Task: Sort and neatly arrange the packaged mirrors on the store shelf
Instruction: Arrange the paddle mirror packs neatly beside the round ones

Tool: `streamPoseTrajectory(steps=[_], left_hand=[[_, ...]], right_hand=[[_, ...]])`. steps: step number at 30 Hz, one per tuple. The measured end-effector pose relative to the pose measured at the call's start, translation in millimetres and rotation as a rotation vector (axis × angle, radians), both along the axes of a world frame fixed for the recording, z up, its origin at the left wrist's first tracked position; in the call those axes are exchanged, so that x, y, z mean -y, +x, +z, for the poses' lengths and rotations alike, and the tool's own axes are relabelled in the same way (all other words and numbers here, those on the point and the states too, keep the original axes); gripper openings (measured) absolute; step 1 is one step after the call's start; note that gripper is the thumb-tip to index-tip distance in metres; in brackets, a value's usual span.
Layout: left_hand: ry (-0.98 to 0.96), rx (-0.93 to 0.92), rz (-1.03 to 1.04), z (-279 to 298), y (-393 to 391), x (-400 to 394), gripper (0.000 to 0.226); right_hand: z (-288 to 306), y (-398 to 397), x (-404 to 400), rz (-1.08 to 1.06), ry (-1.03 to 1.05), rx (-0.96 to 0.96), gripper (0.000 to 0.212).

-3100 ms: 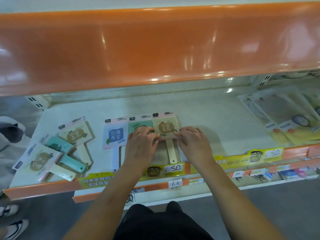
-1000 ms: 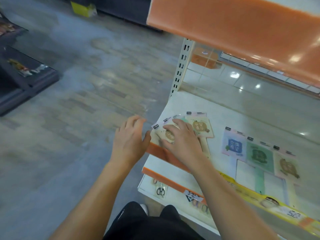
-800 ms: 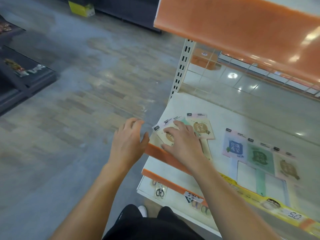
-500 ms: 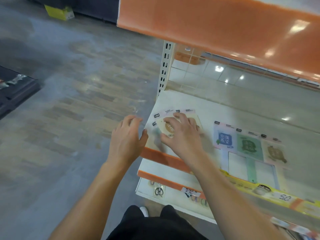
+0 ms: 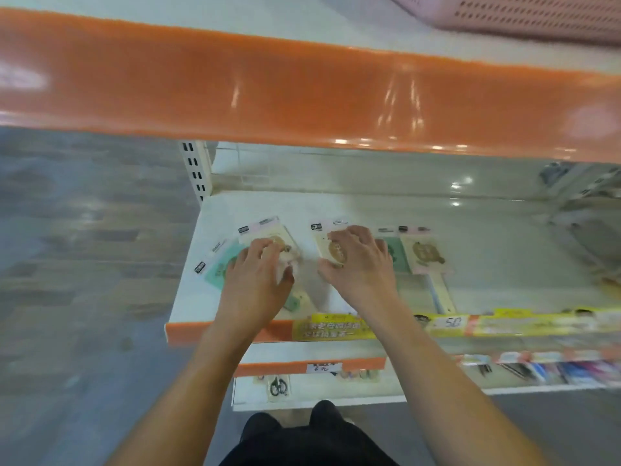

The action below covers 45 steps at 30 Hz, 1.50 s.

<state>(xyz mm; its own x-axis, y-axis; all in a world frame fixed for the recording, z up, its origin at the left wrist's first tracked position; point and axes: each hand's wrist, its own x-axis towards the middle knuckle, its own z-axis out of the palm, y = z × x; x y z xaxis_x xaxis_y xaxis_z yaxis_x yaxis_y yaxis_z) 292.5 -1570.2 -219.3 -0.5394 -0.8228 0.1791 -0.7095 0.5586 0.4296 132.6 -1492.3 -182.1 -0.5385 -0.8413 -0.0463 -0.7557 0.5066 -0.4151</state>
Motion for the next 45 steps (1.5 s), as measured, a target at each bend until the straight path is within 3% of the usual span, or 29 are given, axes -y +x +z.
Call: streamPoseTrajectory(steps=[12, 27, 36, 41, 45], left_hand=[[0.029, 0.086, -0.117, 7, -67, -17, 0.041], [0.05, 0.157, -0.071, 3, -98, -21, 0.042], [0.076, 0.189, -0.09, -1, -136, -32, 0.044], [0.063, 0.202, -0.128, -4, -161, -44, 0.043], [0.085, 0.204, -0.145, -6, -186, -52, 0.043]], right_hand=[[-8, -64, -24, -0.193, 0.002, 0.019, 0.045], [-30, -73, -14, -0.099, 0.135, -0.08, 0.053], [-24, -117, -38, -0.08, -0.02, 0.011, 0.037], [-27, -153, -59, -0.147, 0.036, 0.005, 0.036], [-34, -168, -67, -0.08, 0.102, 0.036, 0.034]])
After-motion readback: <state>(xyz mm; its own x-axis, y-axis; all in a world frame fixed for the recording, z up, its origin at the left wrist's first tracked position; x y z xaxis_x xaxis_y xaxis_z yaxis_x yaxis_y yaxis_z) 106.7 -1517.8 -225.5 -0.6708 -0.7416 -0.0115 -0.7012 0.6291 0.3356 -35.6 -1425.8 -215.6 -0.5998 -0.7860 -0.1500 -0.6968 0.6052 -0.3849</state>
